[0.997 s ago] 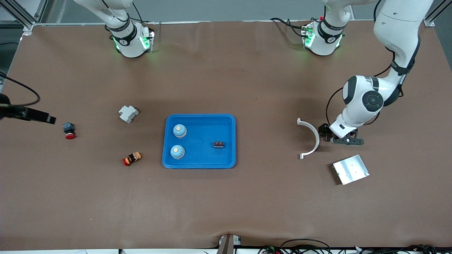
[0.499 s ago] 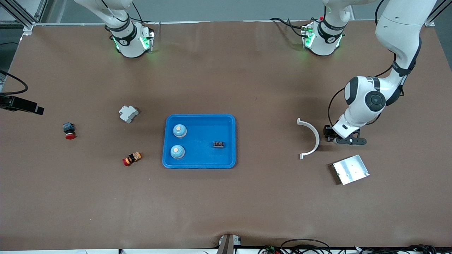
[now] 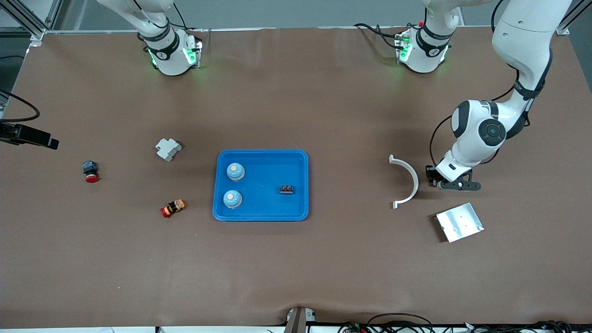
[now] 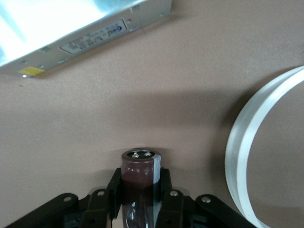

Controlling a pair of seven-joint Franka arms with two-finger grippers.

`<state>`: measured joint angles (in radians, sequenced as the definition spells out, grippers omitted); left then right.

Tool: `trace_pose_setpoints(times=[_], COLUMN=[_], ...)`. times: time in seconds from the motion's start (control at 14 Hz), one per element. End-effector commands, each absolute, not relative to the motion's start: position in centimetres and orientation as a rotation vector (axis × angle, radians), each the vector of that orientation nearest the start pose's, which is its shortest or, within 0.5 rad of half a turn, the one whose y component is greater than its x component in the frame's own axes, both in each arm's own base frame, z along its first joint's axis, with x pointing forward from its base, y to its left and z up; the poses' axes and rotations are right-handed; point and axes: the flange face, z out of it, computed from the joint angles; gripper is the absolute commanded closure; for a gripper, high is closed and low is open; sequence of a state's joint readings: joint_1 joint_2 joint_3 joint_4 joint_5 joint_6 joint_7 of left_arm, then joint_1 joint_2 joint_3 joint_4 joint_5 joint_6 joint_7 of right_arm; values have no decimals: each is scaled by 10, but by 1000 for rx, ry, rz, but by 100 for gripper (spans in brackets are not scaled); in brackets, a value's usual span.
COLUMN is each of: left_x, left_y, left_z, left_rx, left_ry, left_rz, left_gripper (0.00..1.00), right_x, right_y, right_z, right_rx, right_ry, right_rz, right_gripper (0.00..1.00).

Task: Place electrolytic capacitor and blue bell in tray
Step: 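Grasp the second capacitor with the left gripper while the right arm rests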

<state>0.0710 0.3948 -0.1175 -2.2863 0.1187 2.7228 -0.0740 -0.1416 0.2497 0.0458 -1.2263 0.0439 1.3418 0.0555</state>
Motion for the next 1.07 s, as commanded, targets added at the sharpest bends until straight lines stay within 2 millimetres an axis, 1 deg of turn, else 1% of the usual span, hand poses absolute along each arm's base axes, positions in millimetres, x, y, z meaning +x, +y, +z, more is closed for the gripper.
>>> trace_pose_setpoints(times=[0.0,0.07,0.14,0.21,0.28,0.36,0.43,0.5,0.57,0.64,0.71,0.78,0.85,0.93,1.0], left_x=[550,558,566,571,578,582,586,587,588,586,583,583,581,579,577], left_y=[-32,-34,-41,-59,-71,-80,-92,-105,-120,-135,-151,-169,-186,-199,-209], left_z=[221,233,246,258,272,287,301,312,321,328,333,343,350,357,361], left_rx=[-3120,-3109,-3091,-3080,-3073,-3061,-3042,-3018,-3007,-2996,-2975,-2955,-2950,-2949,-2927], left_ry=[16,-111,-250,-324,-391,-490,-624,-722,-771,-808,-905,-1002,-1053,-1092,-1179], left_rz=[20,75,118,143,140,122,98,100,103,112,104,77,68,62,60], left_gripper=[100,100,100,100,100,100,100,100,100,100,100,100,100,100,100], right_x=[580,575,575,575,574,573,568,565,566,563,562,561,561,560,559], right_y=[-56,-55,-55,-54,-55,-54,-52,-52,-53,-56,-55,-50,-42,-33,-32], right_z=[626,625,625,626,630,633,640,647,646,648,648,650,651,652,654], right_rx=[-3091,-3095,-3096,-3096,-3098,-3099,-3102,-3105,-3109,-3110,-3112,-3116,-3139,-3174,-3183], right_ry=[221,217,217,215,216,190,147,117,100,106,103,91,61,25,21], right_rz=[153,134,129,122,92,70,43,-31,-126,-168,-166,-163,-150,-132,-127], right_gripper=[0,0,0,0,0,0,0,0,0,0,0,0,0,0,0])
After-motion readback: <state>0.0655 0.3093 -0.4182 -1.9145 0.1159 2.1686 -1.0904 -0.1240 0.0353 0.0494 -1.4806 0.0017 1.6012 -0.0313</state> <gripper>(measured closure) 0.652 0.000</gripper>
